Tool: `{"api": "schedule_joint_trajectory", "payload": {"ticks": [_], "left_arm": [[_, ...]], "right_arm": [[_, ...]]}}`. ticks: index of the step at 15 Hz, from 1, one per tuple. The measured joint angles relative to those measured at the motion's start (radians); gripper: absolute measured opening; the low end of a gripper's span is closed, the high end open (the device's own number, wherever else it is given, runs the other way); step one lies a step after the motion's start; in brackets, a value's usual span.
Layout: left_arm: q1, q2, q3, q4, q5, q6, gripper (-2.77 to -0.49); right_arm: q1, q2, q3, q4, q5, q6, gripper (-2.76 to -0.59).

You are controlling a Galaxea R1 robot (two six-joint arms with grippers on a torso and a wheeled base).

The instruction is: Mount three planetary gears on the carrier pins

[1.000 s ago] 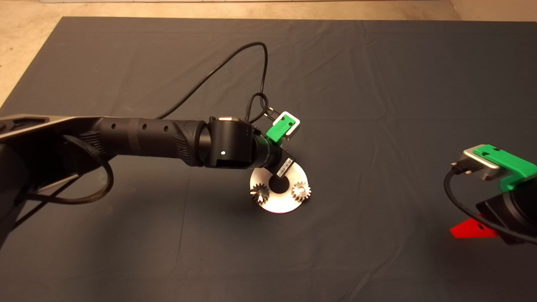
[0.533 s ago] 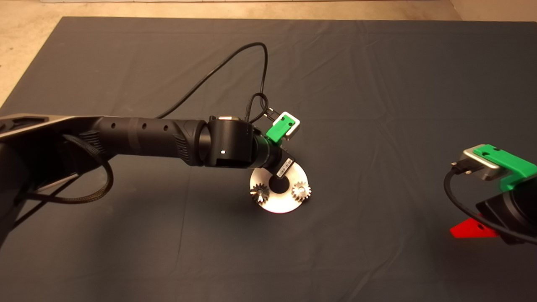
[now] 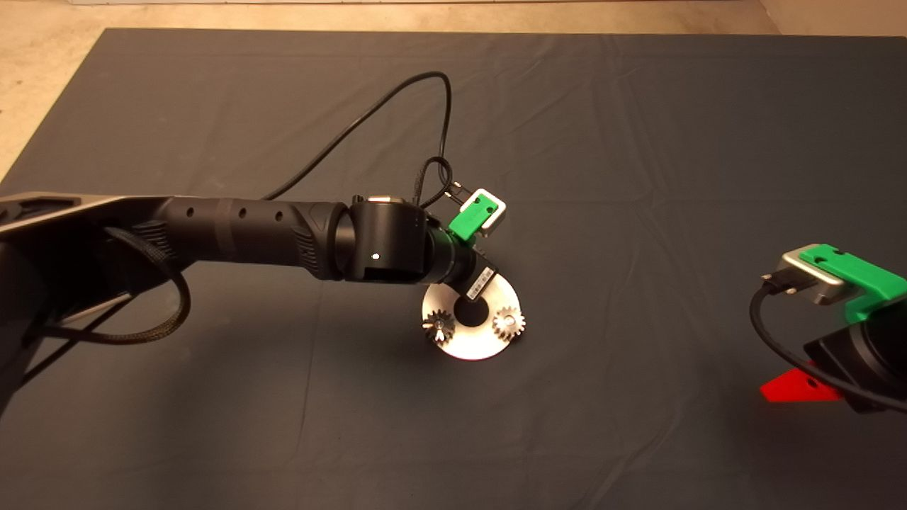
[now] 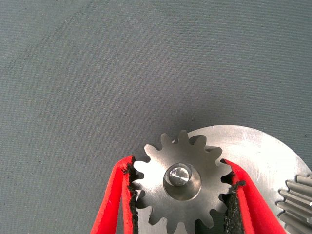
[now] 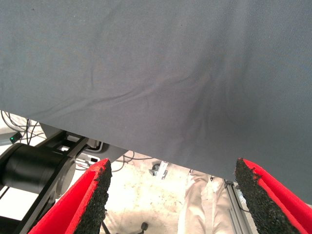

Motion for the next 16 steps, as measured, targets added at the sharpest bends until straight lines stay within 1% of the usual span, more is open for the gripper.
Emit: {"api": "schedule_joint_trajectory", "payload": {"ticks": [2, 3, 4, 16], "left_arm": [[0.000, -0.008, 0.000, -0.009, -0.007, 0.016, -2.50], [0.001, -0.010, 0.000, -0.019, -0.010, 0.023, -2.50], [0.000, -0.010, 0.000, -0.022, -0.010, 0.023, -2.50], [0.000, -0.008, 0.000, -0.022, -0.010, 0.023, -2.50]], "right_arm": [[0.000, 0.000, 0.000, 0.000, 0.000, 0.000, -1.49], [0.000, 0.000, 0.000, 0.000, 0.000, 0.000, -1.49], [0.000, 0.000, 0.000, 0.000, 0.000, 0.000, -1.49], [0.000, 0.000, -0.002, 0.000, 0.000, 0.000, -1.49]]}}
